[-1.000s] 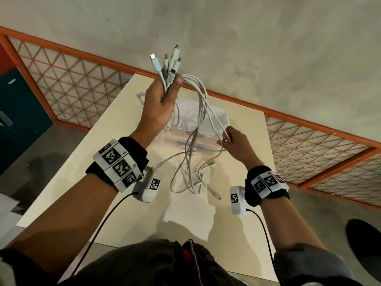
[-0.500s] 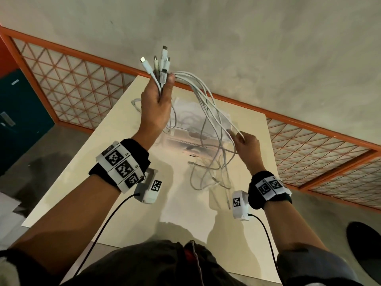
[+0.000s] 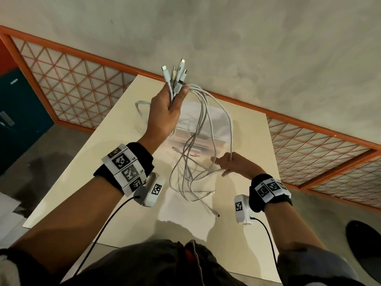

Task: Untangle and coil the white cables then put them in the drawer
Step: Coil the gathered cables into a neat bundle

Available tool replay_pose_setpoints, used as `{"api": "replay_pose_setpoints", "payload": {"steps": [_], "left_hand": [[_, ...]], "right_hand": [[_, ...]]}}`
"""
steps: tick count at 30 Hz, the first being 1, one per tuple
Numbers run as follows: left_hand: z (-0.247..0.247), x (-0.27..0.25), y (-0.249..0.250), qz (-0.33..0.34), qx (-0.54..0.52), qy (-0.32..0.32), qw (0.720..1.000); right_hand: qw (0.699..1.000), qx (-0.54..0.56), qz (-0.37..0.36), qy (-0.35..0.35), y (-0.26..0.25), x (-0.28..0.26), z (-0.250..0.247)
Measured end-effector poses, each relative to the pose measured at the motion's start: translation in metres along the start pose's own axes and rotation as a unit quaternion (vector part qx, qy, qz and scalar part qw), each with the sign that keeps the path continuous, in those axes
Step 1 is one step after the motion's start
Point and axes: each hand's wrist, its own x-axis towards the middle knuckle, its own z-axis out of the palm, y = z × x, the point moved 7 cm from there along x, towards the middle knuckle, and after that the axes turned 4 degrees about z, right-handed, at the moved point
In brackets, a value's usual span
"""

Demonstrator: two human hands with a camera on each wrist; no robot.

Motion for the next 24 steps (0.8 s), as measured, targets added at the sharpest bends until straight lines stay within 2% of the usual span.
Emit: {"api": "replay_pose_setpoints", "payload": {"steps": [3, 5, 8, 12, 15, 17, 19, 21, 23, 24], "left_hand": [[0.0, -0.001, 0.001, -0.008, -0.024, 0.015, 1.0], [0.001, -0.001, 0.003, -0.012, -0.043, 0.024, 0.999], [0.008, -0.003, 0.013, 0.003, -0.055, -0.002, 0.999], [0.007, -0.002, 0.022, 0.016, -0.057, 0.004, 0.998], [0.002, 0.003, 0.022, 0.021, -0.052, 0.015, 0.998], [0.002, 0.003, 0.019, 0.025, -0.054, 0.014, 0.998], [0.004, 0.001, 0.015, 0.014, -0.055, 0.006, 0.998], [0.006, -0.002, 0.013, 0.006, -0.062, 0.0, 0.998], [0.005, -0.002, 0.014, 0.005, -0.069, 0.004, 0.998], [0.004, -0.002, 0.015, 0.005, -0.069, 0.007, 0.998]], "right_hand": [[0.998, -0.041, 0.04, -0.005, 0.012, 0.006, 0.004], [0.997, -0.058, 0.044, 0.035, 0.016, 0.009, 0.003], [0.995, -0.02, 0.039, 0.095, 0.018, 0.015, -0.001], [0.98, -0.076, 0.061, 0.172, 0.02, 0.017, -0.013], [0.98, -0.001, 0.105, 0.168, 0.029, 0.014, -0.009], [0.974, 0.104, 0.136, 0.146, 0.037, 0.011, -0.002], [0.948, 0.264, 0.109, 0.139, 0.041, 0.011, 0.002], [0.903, 0.397, 0.057, 0.151, 0.042, 0.012, -0.003], [0.875, 0.449, 0.031, 0.178, 0.045, 0.013, -0.01], [0.878, 0.434, 0.032, 0.2, 0.047, 0.013, -0.013]]}}
